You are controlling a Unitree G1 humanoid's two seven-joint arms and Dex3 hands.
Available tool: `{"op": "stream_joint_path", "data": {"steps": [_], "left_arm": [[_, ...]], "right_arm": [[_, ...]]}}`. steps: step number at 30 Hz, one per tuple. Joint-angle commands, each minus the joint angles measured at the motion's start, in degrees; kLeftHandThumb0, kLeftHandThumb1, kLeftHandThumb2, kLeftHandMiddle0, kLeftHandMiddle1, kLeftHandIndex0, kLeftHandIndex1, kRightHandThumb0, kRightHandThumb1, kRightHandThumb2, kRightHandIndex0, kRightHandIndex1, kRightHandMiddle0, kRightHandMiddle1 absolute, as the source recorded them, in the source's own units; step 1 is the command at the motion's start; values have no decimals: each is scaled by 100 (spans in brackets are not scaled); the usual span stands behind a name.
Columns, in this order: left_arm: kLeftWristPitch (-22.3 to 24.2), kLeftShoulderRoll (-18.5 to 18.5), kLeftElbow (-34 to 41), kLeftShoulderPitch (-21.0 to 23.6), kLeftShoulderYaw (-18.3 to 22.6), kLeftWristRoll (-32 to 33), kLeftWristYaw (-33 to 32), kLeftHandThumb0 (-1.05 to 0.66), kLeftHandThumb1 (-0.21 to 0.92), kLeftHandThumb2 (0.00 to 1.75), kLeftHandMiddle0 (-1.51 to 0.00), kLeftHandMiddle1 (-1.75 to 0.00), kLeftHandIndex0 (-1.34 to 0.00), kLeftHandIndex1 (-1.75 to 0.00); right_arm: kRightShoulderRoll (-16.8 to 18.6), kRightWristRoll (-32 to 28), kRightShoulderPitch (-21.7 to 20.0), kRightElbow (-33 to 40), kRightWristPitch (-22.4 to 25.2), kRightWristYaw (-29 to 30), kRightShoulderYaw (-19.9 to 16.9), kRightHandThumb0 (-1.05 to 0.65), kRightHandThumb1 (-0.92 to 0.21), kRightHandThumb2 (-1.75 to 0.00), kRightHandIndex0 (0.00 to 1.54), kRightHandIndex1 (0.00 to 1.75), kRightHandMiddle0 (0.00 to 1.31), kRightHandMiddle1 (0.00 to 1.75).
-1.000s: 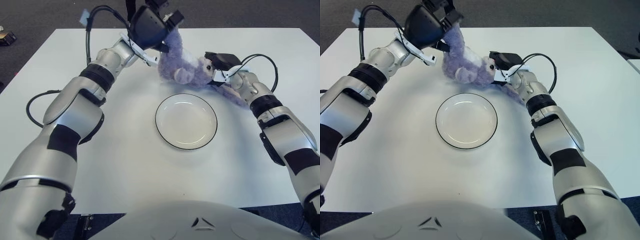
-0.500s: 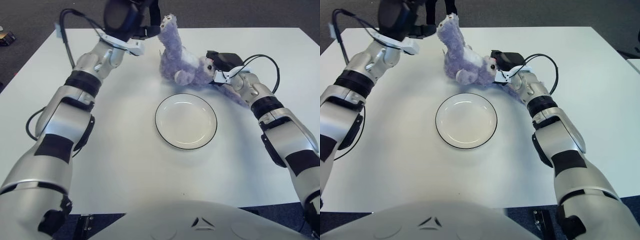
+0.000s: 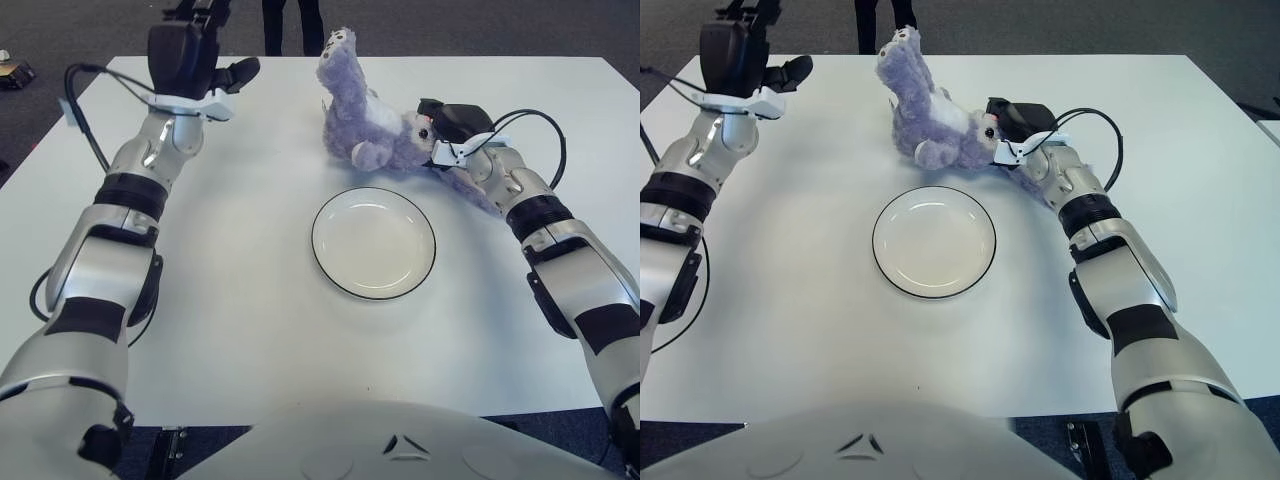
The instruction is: Put the doll into the plate.
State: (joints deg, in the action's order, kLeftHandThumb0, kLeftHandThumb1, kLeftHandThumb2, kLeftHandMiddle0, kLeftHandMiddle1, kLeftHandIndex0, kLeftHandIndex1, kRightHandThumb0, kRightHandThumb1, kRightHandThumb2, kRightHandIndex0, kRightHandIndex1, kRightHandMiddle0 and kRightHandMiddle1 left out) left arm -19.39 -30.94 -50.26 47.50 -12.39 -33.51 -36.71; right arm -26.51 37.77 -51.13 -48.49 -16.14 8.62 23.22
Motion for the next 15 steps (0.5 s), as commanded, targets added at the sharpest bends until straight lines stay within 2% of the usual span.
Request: {"op": "stream_joint_path", "data": {"steps": [1,7,15], "left_arm": [[101,80,47,-143,149,148,20,-67,92,79,-51,0,-37,-21],[167,170,-166,-264,160,92,-130,-66,92,76,-50,0,-37,-21],[139,196,-195,-388,129,64,-171,-65,92,75,-49,0,-37,-22]], "right_arm": [[-168,-111,52,245,4,-104,-170,-41,-50,-107,96,175,47,175],[-238,-181,140,665,114,-345,-339,-41,-50,-108,97,175,47,175],[-241,-244,228,835,11,-353,-500,-41,-50,-108,96,175,47,175]]}}
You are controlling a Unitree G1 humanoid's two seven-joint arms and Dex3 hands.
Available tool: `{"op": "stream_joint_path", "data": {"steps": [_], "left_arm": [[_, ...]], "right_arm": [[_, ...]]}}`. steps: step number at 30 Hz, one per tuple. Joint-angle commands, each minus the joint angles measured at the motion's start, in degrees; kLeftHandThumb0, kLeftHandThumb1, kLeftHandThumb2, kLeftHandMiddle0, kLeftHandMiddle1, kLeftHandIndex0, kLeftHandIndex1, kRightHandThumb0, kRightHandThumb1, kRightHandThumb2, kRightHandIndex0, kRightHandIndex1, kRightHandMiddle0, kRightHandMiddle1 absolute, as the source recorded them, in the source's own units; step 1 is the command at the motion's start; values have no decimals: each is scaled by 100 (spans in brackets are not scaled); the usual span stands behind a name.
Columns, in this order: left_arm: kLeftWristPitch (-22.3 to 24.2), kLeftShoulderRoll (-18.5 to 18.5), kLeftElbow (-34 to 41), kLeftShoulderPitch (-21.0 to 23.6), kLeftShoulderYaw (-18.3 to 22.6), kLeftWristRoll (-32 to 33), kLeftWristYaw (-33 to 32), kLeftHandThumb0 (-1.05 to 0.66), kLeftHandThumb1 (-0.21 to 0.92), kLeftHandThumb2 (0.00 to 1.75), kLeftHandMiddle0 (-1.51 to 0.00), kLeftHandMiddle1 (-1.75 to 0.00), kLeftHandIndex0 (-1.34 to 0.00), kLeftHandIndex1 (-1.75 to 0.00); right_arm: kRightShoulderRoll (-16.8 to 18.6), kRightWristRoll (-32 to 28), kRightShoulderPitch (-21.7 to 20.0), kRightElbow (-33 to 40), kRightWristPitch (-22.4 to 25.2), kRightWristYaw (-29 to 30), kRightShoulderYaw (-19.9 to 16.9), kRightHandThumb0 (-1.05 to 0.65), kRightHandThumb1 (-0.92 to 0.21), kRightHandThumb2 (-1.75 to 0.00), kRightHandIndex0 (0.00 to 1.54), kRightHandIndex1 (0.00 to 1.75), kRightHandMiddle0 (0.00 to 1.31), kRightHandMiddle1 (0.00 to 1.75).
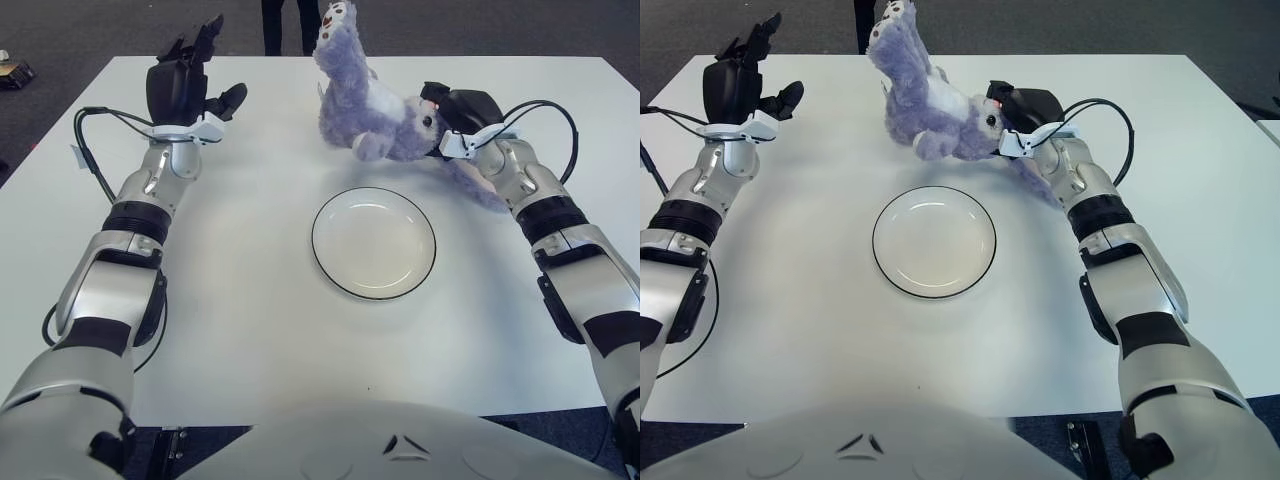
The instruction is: Put the doll into the plate.
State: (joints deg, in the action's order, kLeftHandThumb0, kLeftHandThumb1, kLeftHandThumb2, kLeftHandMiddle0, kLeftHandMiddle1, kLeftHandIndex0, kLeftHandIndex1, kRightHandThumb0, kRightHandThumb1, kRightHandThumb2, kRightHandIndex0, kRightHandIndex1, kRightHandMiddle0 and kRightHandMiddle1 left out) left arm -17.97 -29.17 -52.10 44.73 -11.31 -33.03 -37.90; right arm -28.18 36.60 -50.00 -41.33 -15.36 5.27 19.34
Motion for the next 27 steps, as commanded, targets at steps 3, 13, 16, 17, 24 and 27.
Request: {"op": "stream_joint_path", "data": {"steps": [3,13,16,17,24,27], "left_arm": [[-7,26,11,-141,22,16,-35,-65,92,74,-49,0,-37,-23],[-209,-24,54,-213,-56,-3,188,-64,92,73,-49,0,-37,-24],[-268,-28,81,-235,-75,-14,263,-64,92,72,-50,0,-38,-25],[-278,-27,86,-239,-76,-17,277,-64,92,72,-50,0,-38,-25],[-343,-21,110,-263,-77,-15,376,-64,92,72,-50,-1,-38,-26],[-366,-18,123,-269,-88,-22,417,-64,92,71,-51,-1,-39,-26]], "right_arm": [[-70,-158,134,157,-112,-21,-162,-41,-50,-108,96,175,47,175],[-95,-322,307,524,-285,-159,-359,-41,-50,-107,95,175,47,175],[-134,-385,407,722,-375,-197,-419,-41,-50,-107,95,175,46,175],[-140,-392,428,762,-387,-208,-434,-41,-50,-107,95,175,46,175],[-243,-433,687,1224,-641,-305,-548,-41,-51,-107,94,175,46,175],[-309,-473,815,1407,-860,-322,-581,-41,-51,-107,94,175,46,175]]}}
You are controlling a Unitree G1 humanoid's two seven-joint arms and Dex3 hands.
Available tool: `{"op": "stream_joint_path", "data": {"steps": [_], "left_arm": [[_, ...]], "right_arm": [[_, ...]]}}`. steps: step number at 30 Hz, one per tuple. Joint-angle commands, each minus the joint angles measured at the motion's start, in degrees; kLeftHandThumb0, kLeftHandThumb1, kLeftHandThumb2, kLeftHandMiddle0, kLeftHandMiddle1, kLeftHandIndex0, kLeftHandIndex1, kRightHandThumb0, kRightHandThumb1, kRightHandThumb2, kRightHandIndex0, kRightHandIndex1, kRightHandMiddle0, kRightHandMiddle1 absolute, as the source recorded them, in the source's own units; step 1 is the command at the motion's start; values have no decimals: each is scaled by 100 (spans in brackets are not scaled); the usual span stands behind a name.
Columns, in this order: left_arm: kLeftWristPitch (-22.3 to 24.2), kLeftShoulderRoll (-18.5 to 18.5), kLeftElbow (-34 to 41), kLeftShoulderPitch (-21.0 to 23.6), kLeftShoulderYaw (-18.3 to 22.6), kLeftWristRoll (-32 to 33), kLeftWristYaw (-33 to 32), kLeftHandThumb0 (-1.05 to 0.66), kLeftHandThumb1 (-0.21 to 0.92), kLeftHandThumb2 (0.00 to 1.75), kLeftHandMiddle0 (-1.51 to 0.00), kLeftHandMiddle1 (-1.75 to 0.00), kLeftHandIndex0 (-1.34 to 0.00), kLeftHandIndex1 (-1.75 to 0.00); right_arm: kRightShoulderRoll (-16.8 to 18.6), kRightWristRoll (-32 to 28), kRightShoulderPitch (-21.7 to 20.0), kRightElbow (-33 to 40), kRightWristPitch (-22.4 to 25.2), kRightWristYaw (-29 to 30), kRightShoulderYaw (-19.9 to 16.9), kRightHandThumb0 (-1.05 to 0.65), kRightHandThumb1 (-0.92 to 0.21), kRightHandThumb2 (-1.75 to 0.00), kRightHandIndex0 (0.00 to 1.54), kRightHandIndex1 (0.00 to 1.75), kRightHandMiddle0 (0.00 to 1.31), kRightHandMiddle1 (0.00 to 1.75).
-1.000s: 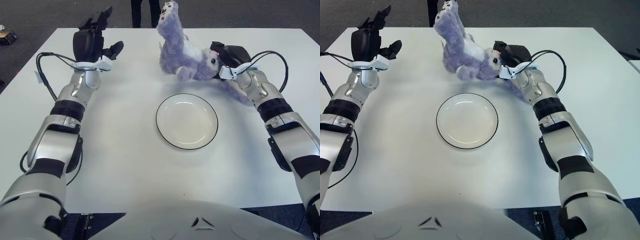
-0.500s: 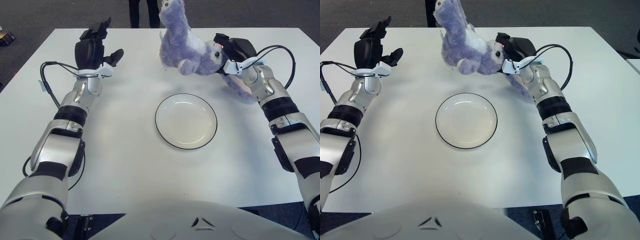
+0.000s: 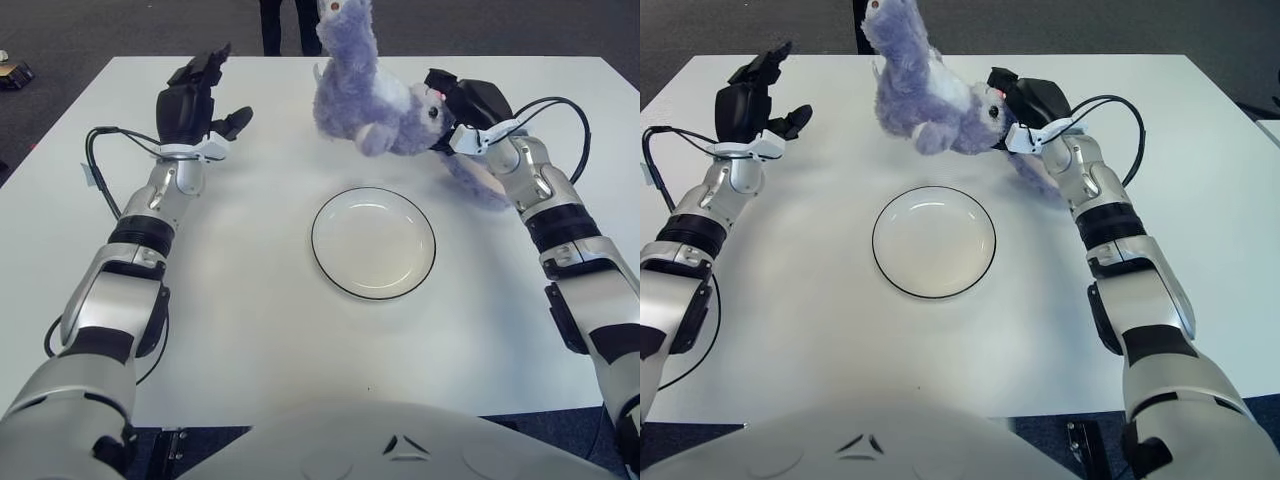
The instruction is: Put the doll into the plate.
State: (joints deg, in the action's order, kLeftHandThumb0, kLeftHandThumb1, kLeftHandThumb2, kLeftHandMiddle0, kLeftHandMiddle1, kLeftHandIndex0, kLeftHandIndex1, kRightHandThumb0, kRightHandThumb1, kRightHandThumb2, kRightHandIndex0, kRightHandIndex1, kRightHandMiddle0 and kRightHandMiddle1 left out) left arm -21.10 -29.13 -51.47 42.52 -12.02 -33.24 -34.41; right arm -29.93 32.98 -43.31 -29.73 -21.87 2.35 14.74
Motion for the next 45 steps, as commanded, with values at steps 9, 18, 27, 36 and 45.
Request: {"op": "stream_joint_path", "data": {"steps": [9,18,27,36,45], "left_arm": [[-106,21,65,-31,-71,-35,143,-63,92,71,-51,-1,-39,-28],[-72,90,171,-54,-120,-76,197,-63,92,70,-51,-1,-39,-29],[-25,115,249,-77,-106,-105,245,-62,92,70,-52,-1,-39,-29],[-9,177,345,-116,-190,-198,228,-61,92,69,-52,-1,-39,-30],[-81,198,503,-192,-213,-178,301,-61,92,67,-53,-1,-39,-31]], "right_arm": [[-297,-173,474,752,-515,-257,-208,-41,-51,-106,93,175,46,175],[-382,-162,706,1068,-635,-409,-263,-41,-52,-104,92,175,45,175],[-384,-155,863,1311,-623,-500,-338,-41,-53,-103,91,175,44,175],[-512,-151,1198,1562,-1351,-395,-357,-40,-54,-102,91,175,44,175],[-628,-182,1298,1637,-1716,-555,-373,-40,-54,-102,91,175,44,175]]}}
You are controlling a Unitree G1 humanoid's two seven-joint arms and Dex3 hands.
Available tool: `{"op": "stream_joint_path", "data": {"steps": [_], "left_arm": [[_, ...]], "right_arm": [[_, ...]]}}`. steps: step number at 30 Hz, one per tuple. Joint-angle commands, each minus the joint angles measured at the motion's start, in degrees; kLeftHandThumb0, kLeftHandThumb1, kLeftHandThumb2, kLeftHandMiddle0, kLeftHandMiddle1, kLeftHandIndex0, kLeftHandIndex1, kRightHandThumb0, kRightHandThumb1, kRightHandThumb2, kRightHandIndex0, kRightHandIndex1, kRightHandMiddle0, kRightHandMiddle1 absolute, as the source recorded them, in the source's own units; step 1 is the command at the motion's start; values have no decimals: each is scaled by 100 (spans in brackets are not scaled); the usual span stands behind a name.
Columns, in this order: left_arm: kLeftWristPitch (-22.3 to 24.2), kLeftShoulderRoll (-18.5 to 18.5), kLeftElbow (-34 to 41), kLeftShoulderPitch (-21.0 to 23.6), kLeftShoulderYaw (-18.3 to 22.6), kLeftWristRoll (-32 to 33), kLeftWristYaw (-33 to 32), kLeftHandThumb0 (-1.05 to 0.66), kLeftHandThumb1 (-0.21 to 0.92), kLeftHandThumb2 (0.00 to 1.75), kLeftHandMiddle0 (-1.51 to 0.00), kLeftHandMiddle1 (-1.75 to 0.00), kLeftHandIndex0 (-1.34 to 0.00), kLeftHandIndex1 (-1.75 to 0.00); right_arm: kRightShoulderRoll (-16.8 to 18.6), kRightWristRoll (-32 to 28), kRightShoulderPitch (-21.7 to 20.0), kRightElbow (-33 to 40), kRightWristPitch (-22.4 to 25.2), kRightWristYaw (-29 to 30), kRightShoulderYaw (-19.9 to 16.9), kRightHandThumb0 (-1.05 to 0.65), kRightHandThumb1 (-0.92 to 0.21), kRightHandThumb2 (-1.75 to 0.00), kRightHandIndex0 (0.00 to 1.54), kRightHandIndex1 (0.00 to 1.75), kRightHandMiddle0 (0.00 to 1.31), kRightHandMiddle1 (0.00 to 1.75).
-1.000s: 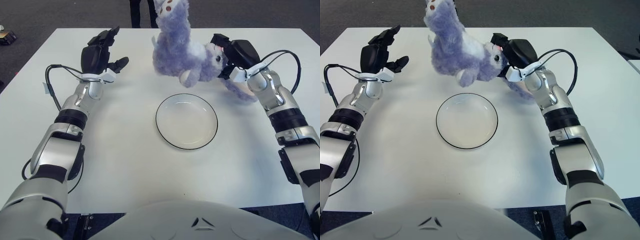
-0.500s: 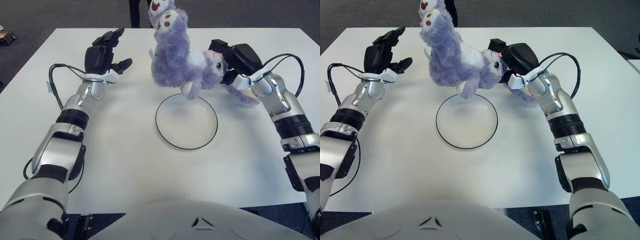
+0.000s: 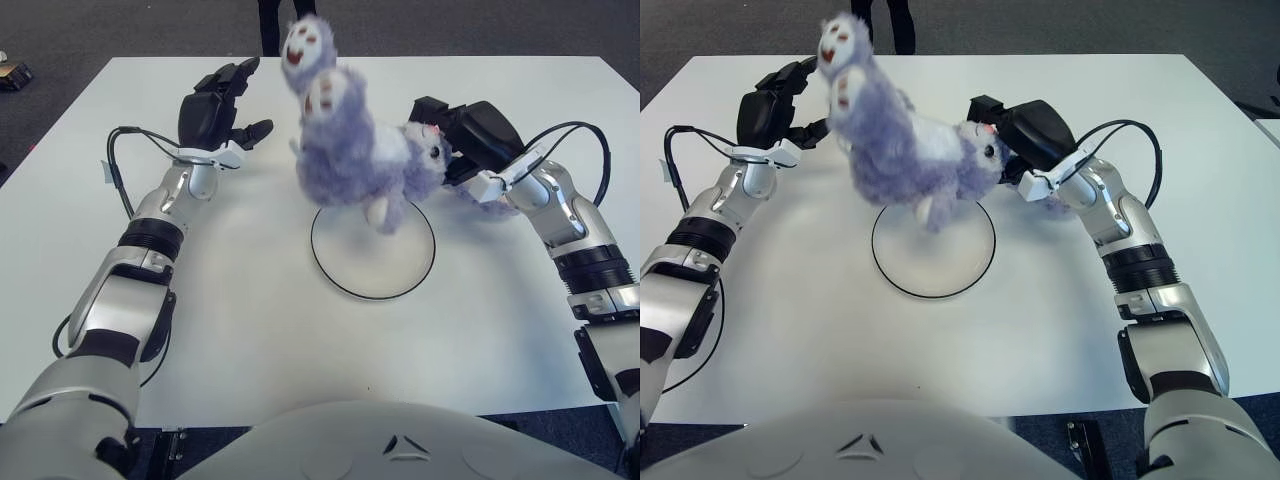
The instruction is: Put the doll into the plate.
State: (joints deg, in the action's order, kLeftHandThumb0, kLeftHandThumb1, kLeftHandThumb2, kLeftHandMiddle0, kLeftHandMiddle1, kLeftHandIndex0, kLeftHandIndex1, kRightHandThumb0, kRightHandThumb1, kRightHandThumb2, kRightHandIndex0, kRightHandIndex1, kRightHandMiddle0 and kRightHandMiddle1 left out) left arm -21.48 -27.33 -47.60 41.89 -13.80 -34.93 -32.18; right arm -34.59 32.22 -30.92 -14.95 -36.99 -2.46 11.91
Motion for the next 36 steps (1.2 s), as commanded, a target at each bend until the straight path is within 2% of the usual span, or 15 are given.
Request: {"op": "stream_joint_path", "data": {"steps": [1,25,36], "left_arm": [[-51,21,139,-140,-36,-6,90,-61,92,67,-54,-1,-39,-32],[-65,6,564,-307,-32,-104,240,-59,92,64,-56,-1,-39,-34],[-69,8,684,-365,-11,-150,281,-56,92,62,-57,-2,-39,-36]], "right_arm": [[-179,-112,69,169,-247,-97,-89,-40,-54,-102,91,175,44,175],[-311,-65,282,527,-350,-505,-187,-40,-54,-102,94,175,44,175],[-411,-49,382,775,-240,-807,-203,-40,-58,-97,85,175,41,175]]}}
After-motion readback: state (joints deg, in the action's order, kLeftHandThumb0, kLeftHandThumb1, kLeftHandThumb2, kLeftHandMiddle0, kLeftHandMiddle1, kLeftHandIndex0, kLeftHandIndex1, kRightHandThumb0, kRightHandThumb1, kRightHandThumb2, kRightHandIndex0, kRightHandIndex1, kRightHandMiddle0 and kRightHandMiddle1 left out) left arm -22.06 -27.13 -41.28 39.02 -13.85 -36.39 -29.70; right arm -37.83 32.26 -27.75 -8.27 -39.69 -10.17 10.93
